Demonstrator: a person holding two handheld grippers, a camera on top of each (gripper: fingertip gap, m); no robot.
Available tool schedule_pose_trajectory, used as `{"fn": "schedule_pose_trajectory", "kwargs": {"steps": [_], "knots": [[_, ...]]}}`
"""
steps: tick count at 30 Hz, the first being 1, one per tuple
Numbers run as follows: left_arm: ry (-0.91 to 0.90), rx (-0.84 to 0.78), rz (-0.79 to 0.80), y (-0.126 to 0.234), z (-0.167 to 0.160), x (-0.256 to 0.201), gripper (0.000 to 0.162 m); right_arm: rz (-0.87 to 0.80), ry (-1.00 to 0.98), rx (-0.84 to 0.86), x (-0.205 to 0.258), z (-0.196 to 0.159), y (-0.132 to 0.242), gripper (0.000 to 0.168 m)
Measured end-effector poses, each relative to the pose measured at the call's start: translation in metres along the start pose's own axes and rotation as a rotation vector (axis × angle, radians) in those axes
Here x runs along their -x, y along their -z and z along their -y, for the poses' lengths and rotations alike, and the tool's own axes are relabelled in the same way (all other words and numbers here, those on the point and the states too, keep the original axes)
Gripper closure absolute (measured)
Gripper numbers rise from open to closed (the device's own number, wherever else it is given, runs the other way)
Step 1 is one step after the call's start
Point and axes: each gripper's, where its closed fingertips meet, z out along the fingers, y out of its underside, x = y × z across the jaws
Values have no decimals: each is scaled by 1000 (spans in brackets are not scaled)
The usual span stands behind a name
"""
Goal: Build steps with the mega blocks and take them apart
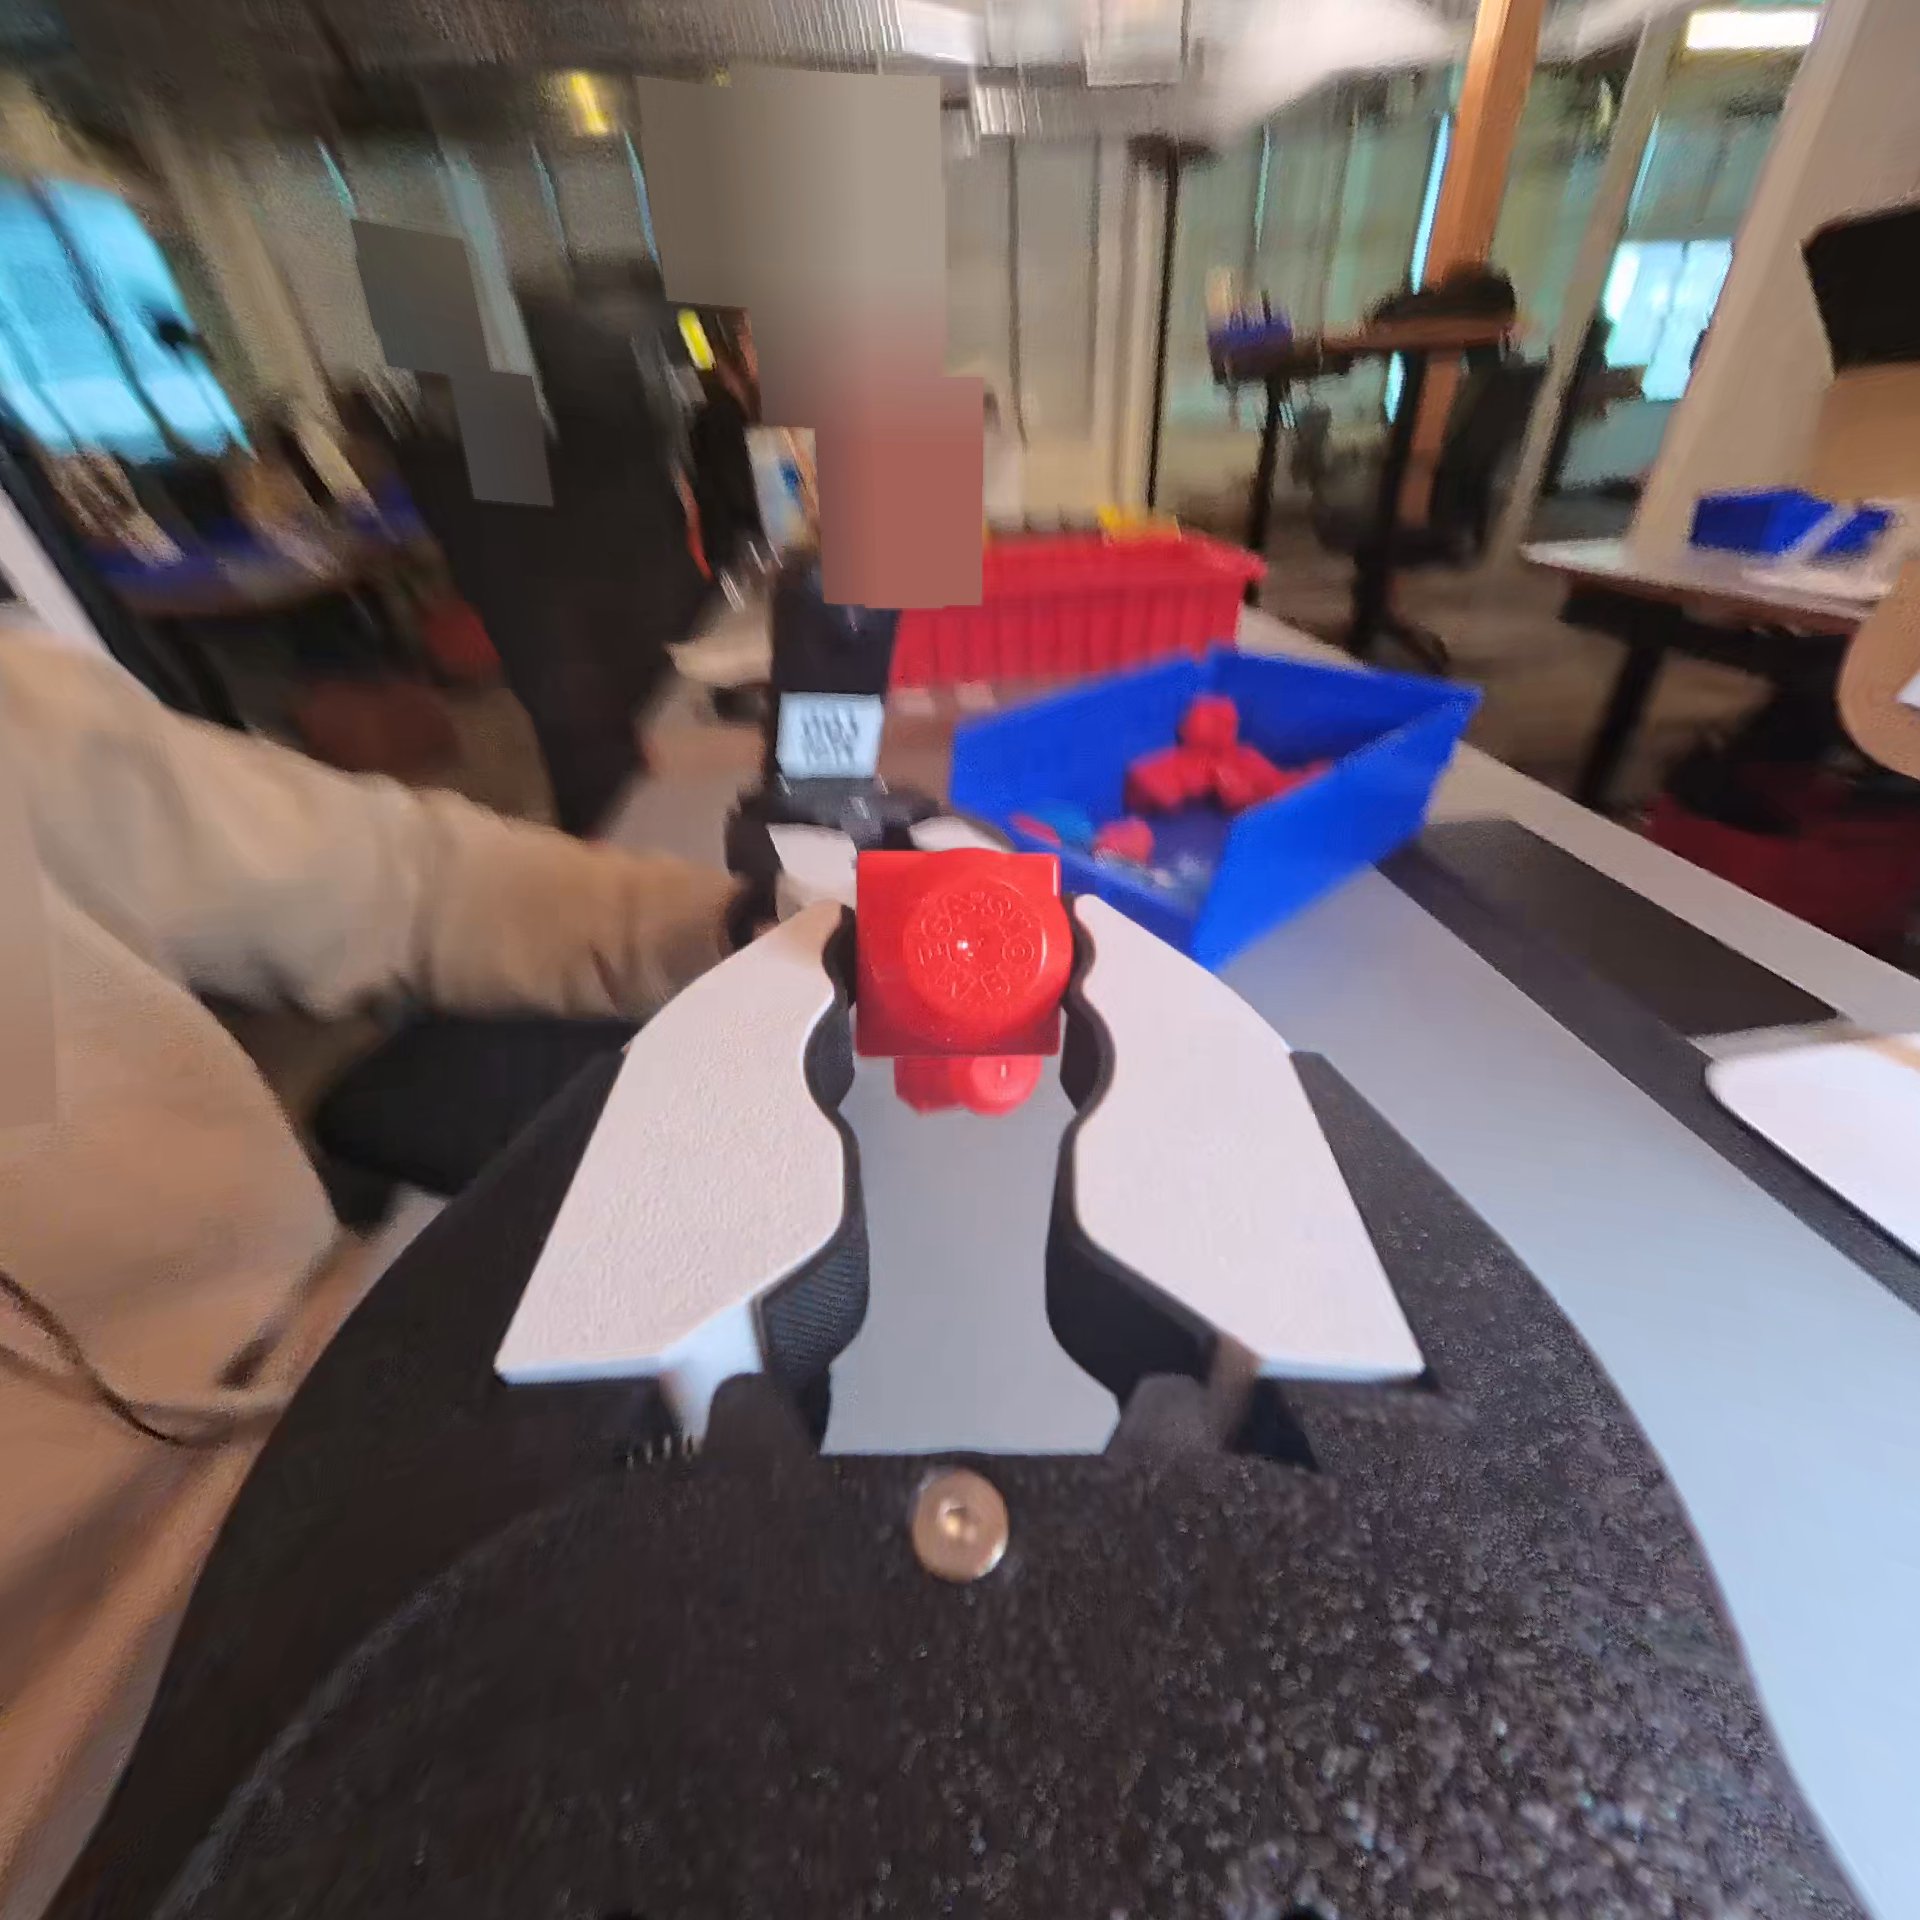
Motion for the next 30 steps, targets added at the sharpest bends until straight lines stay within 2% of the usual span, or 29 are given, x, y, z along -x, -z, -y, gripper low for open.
{"fn": "schedule_pose_trajectory", "kwargs": {"steps": [2, 5, 7, 9, 12, 20, 24, 30], "knots": [[7, -13, -62, -2, 3, -14, 126, 54, -89, -148, 2, 18, 13, 131], [14, -11, -138, -6, 5, -32, 126, 109, -157, -189, 5, 17, 16, 131], [14, 13, -169, -9, 2, -41, 126, 158, -179, -147, 16, 4, 4, 131], [13, 56, -203, -13, -5, -51, 126, 206, -163, -31, 33, -22, -17, 131], [39, 87, -223, -11, -14, -51, 126, 207, -179, 11, 37, -34, -26, 132], [47, 140, -221, -14, -26, -46, 126, 204, -174, 90, 34, -50, -24, 132], [39, 146, -237, -15, -27, -49, 126, 190, -84, 158, 34, -52, -19, 126], [51, 108, -224, -10, -23, -40, 126, 173, -79, 199, 24, -45, 7, 125]]}}
